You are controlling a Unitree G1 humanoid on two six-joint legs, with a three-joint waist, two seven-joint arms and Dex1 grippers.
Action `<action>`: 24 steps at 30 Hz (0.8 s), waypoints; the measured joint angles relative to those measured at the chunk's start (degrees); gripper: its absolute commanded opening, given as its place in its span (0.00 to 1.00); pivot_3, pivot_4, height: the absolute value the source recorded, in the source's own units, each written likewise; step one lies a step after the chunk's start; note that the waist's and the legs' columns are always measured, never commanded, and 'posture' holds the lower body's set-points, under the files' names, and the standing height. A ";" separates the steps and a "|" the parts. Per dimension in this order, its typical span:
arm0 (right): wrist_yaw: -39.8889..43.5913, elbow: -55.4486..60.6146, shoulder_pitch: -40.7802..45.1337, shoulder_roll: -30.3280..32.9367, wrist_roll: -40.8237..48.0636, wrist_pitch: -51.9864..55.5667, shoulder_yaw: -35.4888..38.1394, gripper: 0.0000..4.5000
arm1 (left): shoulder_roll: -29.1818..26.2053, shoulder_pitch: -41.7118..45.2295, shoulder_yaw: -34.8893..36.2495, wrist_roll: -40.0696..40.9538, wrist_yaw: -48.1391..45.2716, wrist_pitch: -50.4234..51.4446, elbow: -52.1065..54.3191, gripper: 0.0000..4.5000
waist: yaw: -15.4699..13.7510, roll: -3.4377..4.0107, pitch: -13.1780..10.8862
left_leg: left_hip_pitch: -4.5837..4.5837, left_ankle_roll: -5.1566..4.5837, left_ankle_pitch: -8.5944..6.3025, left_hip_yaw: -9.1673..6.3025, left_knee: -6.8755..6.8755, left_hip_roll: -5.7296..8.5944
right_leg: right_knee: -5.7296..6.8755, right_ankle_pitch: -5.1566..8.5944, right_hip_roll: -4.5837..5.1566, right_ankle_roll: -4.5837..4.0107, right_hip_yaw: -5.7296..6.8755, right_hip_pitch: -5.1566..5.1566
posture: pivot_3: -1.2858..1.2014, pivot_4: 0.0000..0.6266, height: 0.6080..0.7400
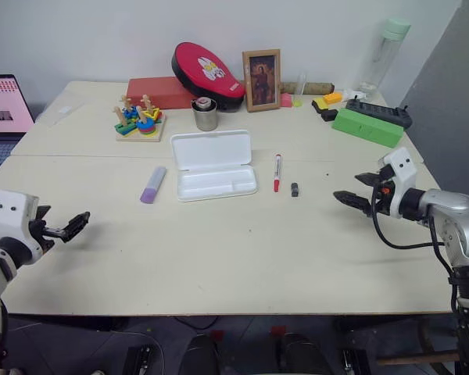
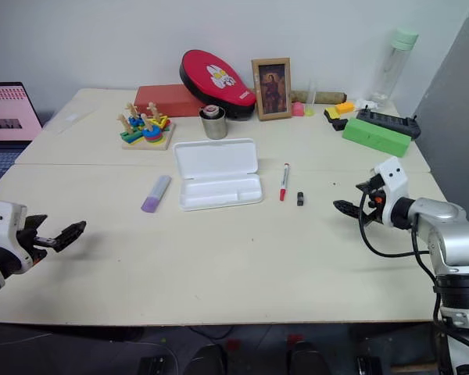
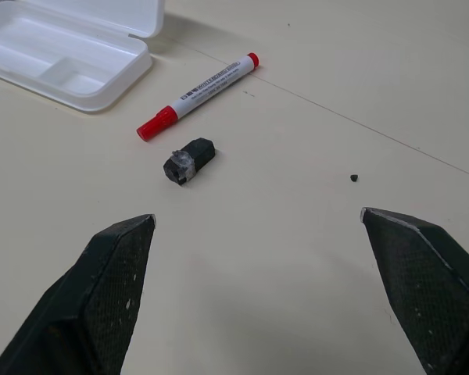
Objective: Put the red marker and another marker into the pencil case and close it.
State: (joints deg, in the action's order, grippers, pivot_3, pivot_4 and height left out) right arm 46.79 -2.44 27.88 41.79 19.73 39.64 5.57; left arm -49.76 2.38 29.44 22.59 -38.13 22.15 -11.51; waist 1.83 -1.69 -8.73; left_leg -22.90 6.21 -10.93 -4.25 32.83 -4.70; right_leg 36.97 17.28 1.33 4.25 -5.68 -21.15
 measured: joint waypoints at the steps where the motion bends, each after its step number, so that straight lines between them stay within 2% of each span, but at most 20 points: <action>1: 0.05 -0.04 0.02 0.00 0.00 0.02 0.00 0.99 | -0.01 0.00 0.00 0.01 -0.14 0.04 0.00 1.00 | 0.00 0.00 0.00 | 0.00 0.00 0.00 0.00 0.00 0.00 | 0.00 0.00 0.00 0.00 0.00 0.00 | 0.52 0.24 1.00; 24: 0.95 0.08 -0.35 -0.35 -0.14 0.90 -0.36 0.99 | -0.60 -0.03 -1.45 -0.45 -4.36 2.13 1.02 1.00 | 0.03 0.01 -0.01 | 0.00 0.00 0.00 0.01 0.00 0.00 | 0.02 0.00 0.00 -0.01 -0.01 0.00 | 0.52 0.24 1.00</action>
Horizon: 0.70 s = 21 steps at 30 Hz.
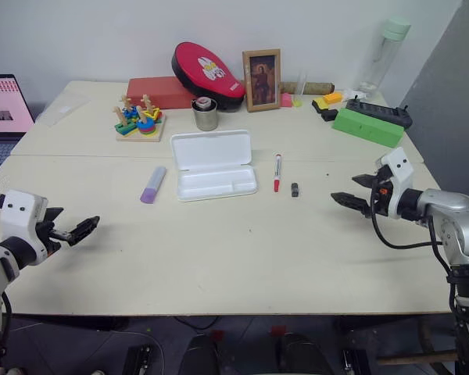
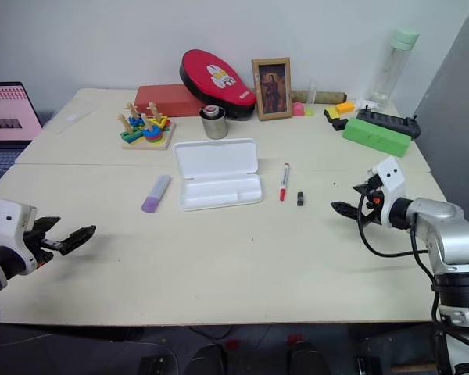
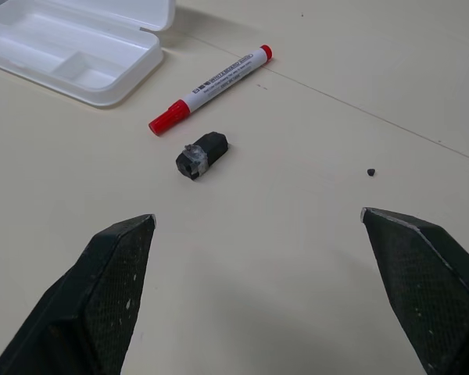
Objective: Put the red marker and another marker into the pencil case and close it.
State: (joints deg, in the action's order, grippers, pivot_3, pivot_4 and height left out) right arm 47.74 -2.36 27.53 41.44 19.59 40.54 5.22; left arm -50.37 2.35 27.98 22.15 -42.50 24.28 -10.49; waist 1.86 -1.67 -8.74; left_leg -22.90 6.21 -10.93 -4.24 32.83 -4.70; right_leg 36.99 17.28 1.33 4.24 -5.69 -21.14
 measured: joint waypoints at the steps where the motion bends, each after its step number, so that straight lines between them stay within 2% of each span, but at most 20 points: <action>1: 0.00 0.00 0.00 0.00 -0.03 0.00 -0.03 0.99 | 0.00 -0.15 0.00 0.01 -0.16 0.18 0.17 1.00 | 0.00 0.00 0.00 | 0.00 0.00 0.00 0.00 0.00 0.00 | 0.00 0.00 0.00 0.00 0.00 0.00 | 0.52 0.24 1.00; 14: 1.18 0.40 -0.67 -0.14 0.02 -0.26 -1.75 0.99 | 0.04 -0.04 -0.36 0.65 -2.01 1.63 1.95 1.00 | 0.00 -0.01 0.00 | 0.01 0.00 0.00 0.00 0.02 -0.01 | 0.02 0.00 -0.01 0.00 0.00 0.01 | 0.52 0.24 1.00; 18: 5.05 -0.75 5.90 -2.28 -0.31 -2.26 -6.56 0.99 | 1.01 1.30 -0.34 4.85 -5.08 2.72 5.64 1.00 | 0.21 0.03 -0.02 | 0.02 0.00 0.00 0.00 0.03 -0.02 | 0.04 -0.01 -0.01 0.02 0.00 0.00 | 0.52 0.24 1.00; 21: 11.50 -3.08 13.73 -4.61 -1.19 -5.23 -12.94 0.99 | 4.03 2.70 -1.46 9.65 -7.77 4.20 11.48 1.00 | 0.40 0.04 -0.02 | 0.03 0.00 0.00 0.00 0.04 -0.06 | 0.05 -0.02 -0.04 0.04 0.02 0.03 | 0.52 0.24 1.00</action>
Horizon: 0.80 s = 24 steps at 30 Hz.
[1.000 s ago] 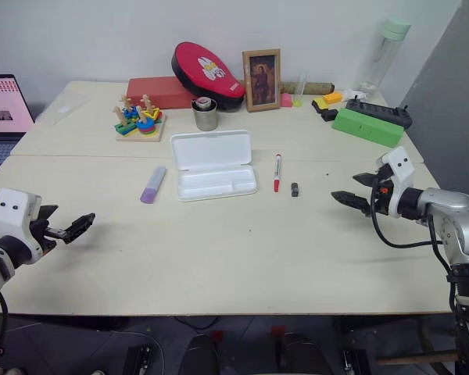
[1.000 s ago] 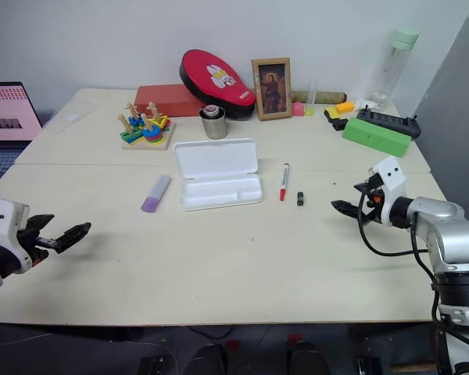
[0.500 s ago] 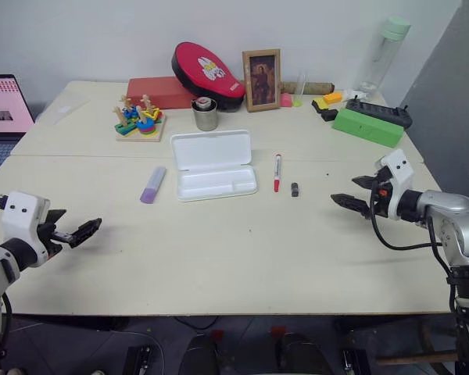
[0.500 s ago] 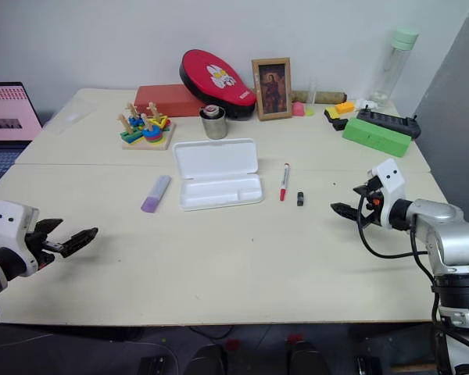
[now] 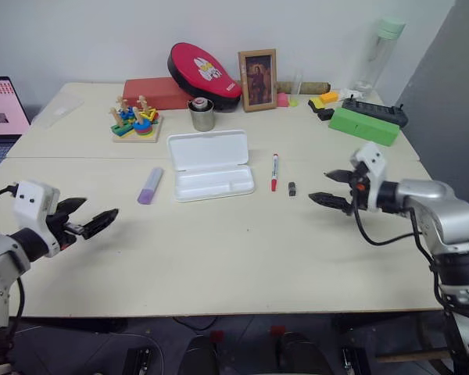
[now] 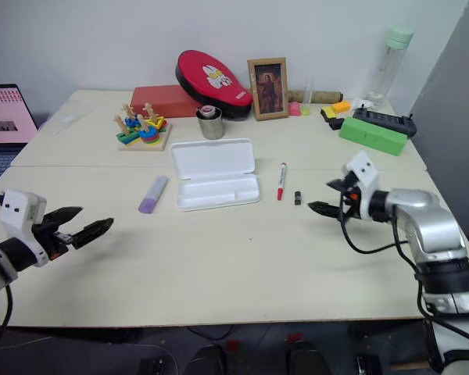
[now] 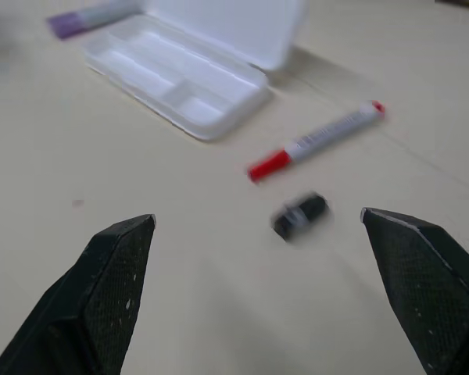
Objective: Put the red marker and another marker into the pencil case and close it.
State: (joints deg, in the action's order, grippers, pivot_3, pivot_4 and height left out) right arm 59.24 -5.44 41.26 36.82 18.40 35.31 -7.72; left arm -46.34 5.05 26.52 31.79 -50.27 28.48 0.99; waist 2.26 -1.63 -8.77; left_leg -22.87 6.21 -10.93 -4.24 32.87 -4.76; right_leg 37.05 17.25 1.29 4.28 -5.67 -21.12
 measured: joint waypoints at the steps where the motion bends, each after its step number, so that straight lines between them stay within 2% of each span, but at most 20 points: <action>1: 1.54 -1.05 2.11 -1.00 -0.64 -0.86 -1.86 0.99 | 1.04 0.59 -0.58 1.19 -0.42 0.25 1.50 1.00 | 0.05 0.00 0.00 | 0.00 0.00 0.00 0.00 0.00 0.01 | 0.00 0.00 0.00 0.00 0.00 0.01 | 0.52 0.24 1.00; 5: 6.46 -11.58 11.10 -8.25 -5.45 -7.50 -9.88 0.99 | 4.21 2.14 -4.70 4.13 -0.53 1.11 8.26 1.00 | 0.10 -0.05 0.03 | -0.01 0.00 0.00 -0.01 0.01 0.01 | 0.02 -0.01 0.00 -0.02 0.01 0.01 | 0.52 0.24 1.00; 12: 5.78 -41.97 22.54 -22.53 -15.60 -24.70 -16.03 0.99 | 9.06 3.67 -11.70 3.74 1.34 0.62 13.32 1.00 | 0.14 -0.03 0.01 | -0.03 0.01 0.00 -0.04 0.00 0.03 | 0.05 -0.03 0.00 -0.05 0.04 -0.01 | 0.52 0.24 1.00; 18: 3.56 -58.45 28.67 -27.34 -20.80 -33.87 -15.85 0.99 | 9.95 3.62 -12.03 3.76 3.53 0.03 15.17 1.00 | 0.14 -0.03 0.01 | -0.01 0.01 0.00 -0.05 0.00 0.04 | 0.06 -0.04 0.01 -0.06 0.04 0.02 | 0.52 0.24 1.00; 24: 0.94 -66.32 30.28 -30.68 -24.76 -36.16 -15.81 0.99 | 10.63 2.93 -12.01 4.26 5.90 0.23 16.98 1.00 | 0.34 -0.01 0.00 | 0.01 0.01 0.00 -0.06 0.00 0.04 | 0.14 -0.04 0.00 -0.06 0.04 0.00 | 0.52 0.24 1.00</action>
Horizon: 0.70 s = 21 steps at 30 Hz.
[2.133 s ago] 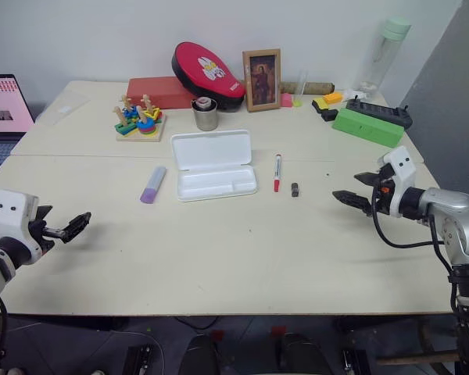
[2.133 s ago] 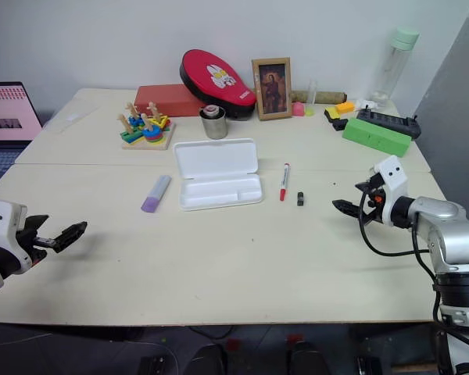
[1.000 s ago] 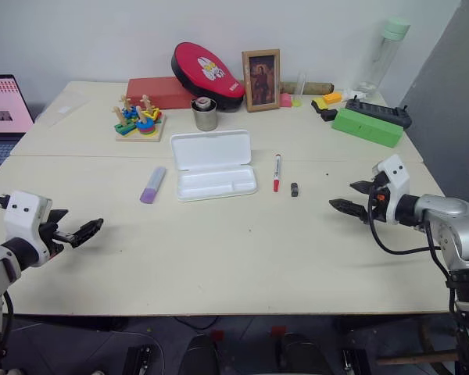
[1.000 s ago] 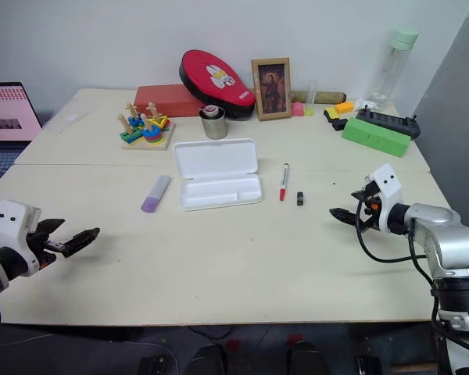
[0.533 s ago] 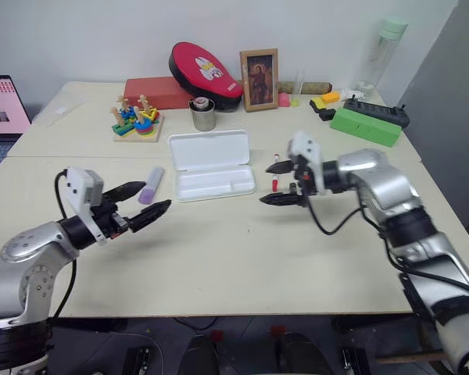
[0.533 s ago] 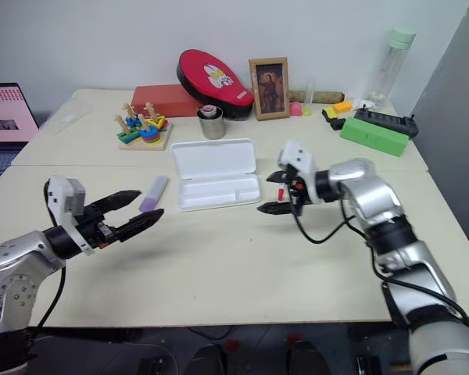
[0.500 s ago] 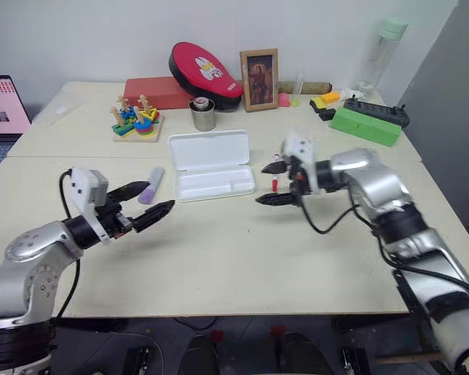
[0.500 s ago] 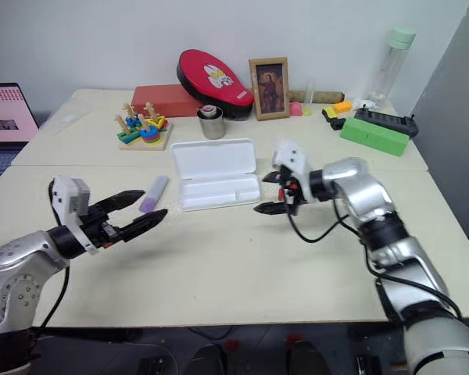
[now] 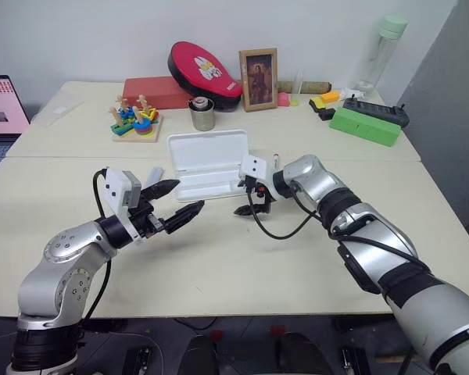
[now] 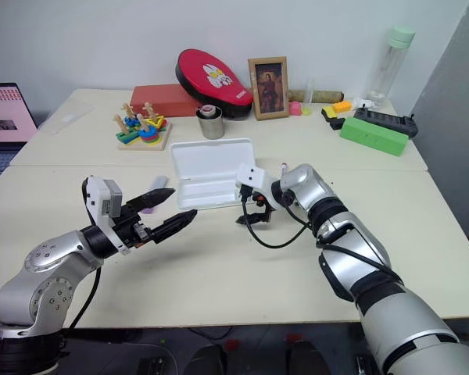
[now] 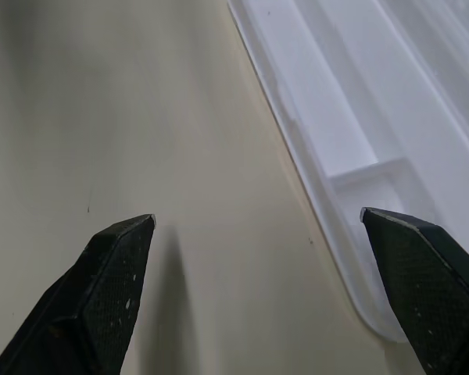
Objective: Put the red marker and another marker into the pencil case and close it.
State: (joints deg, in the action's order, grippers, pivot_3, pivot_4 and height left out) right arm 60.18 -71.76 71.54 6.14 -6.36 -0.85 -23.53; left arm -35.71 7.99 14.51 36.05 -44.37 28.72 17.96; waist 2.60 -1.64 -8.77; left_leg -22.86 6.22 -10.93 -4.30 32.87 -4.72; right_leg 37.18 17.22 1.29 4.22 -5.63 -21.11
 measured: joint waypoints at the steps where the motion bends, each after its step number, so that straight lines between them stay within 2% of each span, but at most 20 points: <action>1: -0.57 -0.57 0.18 -0.33 -0.54 -0.11 0.05 0.99 | 0.03 -0.02 0.00 0.01 0.19 0.02 0.02 1.00 | 0.03 0.00 0.00 | 0.00 0.00 0.00 0.00 0.00 0.00 | 0.00 0.00 0.00 0.00 0.00 0.00 | 0.52 0.24 1.00; 7: -5.51 -3.56 2.41 -2.68 -2.84 -0.06 2.10 0.99 | 0.67 -0.11 0.06 0.26 2.33 0.06 0.61 1.00 | 0.25 -0.01 0.00 | -0.01 0.00 0.00 -0.01 0.00 0.00 | 0.00 0.00 0.00 0.00 0.00 0.00 | 0.52 0.24 1.00; 10: -7.03 -4.51 2.74 -3.15 -3.91 0.18 2.23 0.90 | 0.69 -0.18 0.07 0.26 2.82 0.05 0.79 1.00 | 0.24 0.00 0.00 | -0.01 0.00 0.00 -0.01 0.00 0.01 | -0.01 0.00 0.00 0.00 0.00 0.00 | 0.52 0.24 1.00; 21: -9.92 -5.53 3.03 -3.22 -8.37 1.64 2.66 0.32 | 1.53 -1.02 0.38 0.51 5.14 0.05 2.01 1.00 | 0.31 -0.01 0.01 | -0.01 0.00 0.00 -0.02 0.00 0.01 | 0.00 0.00 0.00 0.00 0.00 0.01 | 0.52 0.24 1.00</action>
State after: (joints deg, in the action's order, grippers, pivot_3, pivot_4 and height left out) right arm 50.26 -77.29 74.58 2.91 -14.73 0.79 -20.87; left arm -34.18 6.97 14.89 36.56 -39.23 28.76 19.98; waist 2.91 -1.65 -8.76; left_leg -22.87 6.22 -10.93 -4.31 32.87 -4.71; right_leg 37.18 17.22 1.29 4.22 -5.62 -21.11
